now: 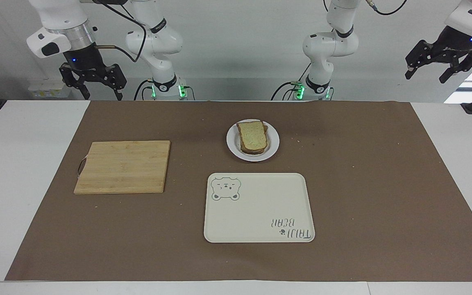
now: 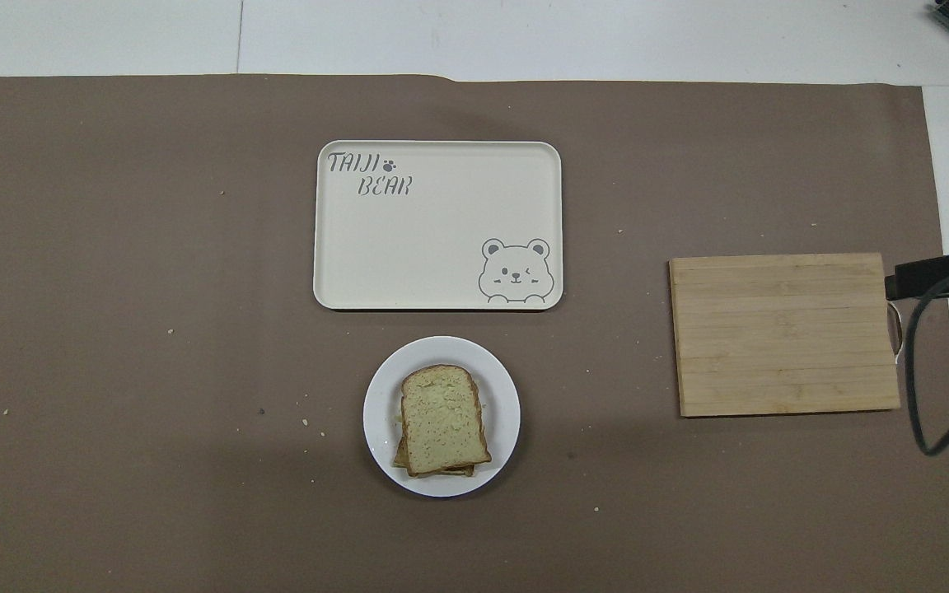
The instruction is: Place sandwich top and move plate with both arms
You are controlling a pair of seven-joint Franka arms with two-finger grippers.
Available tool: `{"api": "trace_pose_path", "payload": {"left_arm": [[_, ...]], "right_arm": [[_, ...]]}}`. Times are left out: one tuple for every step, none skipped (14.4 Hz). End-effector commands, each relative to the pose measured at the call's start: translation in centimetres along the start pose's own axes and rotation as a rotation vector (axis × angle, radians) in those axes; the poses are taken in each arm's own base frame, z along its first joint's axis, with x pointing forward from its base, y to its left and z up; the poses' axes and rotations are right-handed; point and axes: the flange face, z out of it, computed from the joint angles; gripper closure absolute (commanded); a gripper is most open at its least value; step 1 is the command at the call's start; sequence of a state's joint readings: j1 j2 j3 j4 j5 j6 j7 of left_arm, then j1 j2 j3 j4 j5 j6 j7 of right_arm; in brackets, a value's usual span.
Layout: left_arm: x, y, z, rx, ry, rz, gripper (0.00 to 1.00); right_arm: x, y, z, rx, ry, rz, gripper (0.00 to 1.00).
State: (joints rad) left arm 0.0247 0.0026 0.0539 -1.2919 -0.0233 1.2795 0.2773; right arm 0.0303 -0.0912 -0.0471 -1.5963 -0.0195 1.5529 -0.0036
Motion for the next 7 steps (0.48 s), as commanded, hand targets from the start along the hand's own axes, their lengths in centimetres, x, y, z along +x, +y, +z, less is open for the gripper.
{"api": "trace_pose_path", "payload": {"left_arm": [[-0.68, 0.0, 0.07, 0.011, -0.002, -0.004, 0.0], [-0.66, 0.0, 0.05, 0.011, 0.0, -0.004, 0.0], [-0.68, 0.0, 0.07, 0.011, -0.002, -0.004, 0.0], [-0.74, 0.02, -0.01, 0.011, 0.0, -0.004, 0.0], [-0.74, 0.02, -0.01, 0.011, 0.0, -0.004, 0.0], [-0.74, 0.02, -0.01, 0.011, 0.0, -0.004, 0.0], [-0.66, 0.0, 0.05, 0.011, 0.0, -0.004, 0.0]], "right_arm": [[-0.58, 0.4, 0.06, -0.016, -0.008, -0.027, 0.0], [-0.71, 0.4, 0.23, -0.016, -0.01, -0.027, 0.0], [-0.85, 0.4, 0.13, -0.016, -0.008, -0.028, 0.0], [-0.92, 0.48, 0.2, -0.016, -0.011, -0.027, 0.0], [-0.94, 0.48, 0.22, -0.016, -0.013, -0.027, 0.0], [-0.94, 0.48, 0.22, -0.016, -0.013, -0.027, 0.0], [-0.89, 0.4, 0.3, -0.016, -0.014, -0.028, 0.0]]}}
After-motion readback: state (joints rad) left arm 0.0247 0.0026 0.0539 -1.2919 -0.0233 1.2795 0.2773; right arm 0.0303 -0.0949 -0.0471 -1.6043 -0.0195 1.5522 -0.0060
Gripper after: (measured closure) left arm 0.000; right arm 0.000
